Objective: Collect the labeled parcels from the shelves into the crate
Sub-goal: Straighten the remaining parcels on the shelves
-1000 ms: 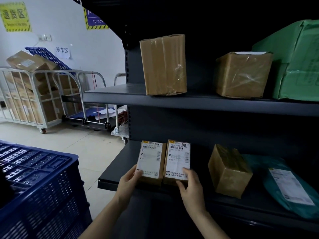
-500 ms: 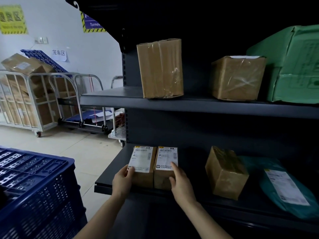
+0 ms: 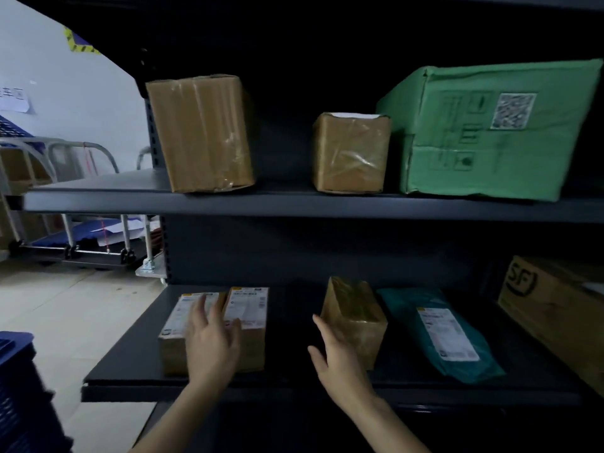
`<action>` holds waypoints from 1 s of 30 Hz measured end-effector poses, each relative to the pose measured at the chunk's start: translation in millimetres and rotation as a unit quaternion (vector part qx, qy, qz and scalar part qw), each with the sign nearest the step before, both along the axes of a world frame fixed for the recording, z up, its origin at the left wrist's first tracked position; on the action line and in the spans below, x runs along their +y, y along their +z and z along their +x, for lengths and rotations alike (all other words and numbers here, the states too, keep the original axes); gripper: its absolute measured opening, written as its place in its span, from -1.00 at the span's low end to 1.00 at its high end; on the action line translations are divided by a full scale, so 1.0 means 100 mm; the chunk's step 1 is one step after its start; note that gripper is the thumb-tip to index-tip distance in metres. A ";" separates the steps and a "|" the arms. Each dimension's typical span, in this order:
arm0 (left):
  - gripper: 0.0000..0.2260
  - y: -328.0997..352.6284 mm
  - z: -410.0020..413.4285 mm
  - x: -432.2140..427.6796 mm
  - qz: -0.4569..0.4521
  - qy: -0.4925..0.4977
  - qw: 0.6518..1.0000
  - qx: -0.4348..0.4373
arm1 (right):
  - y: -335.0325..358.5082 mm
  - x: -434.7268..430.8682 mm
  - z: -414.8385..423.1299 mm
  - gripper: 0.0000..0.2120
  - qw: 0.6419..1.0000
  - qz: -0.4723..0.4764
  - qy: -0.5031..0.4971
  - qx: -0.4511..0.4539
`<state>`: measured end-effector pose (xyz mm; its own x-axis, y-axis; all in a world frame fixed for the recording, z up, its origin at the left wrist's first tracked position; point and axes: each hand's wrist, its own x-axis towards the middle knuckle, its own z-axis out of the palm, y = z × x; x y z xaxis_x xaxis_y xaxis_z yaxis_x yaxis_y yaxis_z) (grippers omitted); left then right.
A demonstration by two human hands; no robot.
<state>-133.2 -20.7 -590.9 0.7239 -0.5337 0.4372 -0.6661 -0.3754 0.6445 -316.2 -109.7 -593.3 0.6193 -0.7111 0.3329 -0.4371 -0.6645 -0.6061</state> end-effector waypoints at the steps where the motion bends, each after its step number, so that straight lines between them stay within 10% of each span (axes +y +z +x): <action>1: -0.57 -0.01 -0.12 -0.10 -0.003 -0.019 0.999 -0.034 | 0.02 -0.04 -0.14 -0.51 1.000 -0.011 -0.013 -0.006; 9: -0.40 0.12 -1.24 -0.91 0.043 -0.161 0.984 -0.069 | -0.11 -0.60 -1.16 -0.59 0.986 -0.074 -0.148 -0.012; 19: -0.22 0.26 -1.69 -1.36 0.260 -0.095 0.959 -0.060 | -0.44 -1.21 -1.63 -0.48 0.946 -0.101 -0.245 0.189; 26: -0.40 0.20 -1.36 -1.18 0.104 -0.146 0.968 0.176 | -0.50 -1.21 -1.53 -0.83 0.945 -0.114 -0.262 0.159; 30: -0.54 0.04 -1.24 -1.06 -0.065 -0.161 0.893 0.415 | -0.57 -1.19 -1.33 -0.67 0.951 -0.188 -0.208 0.132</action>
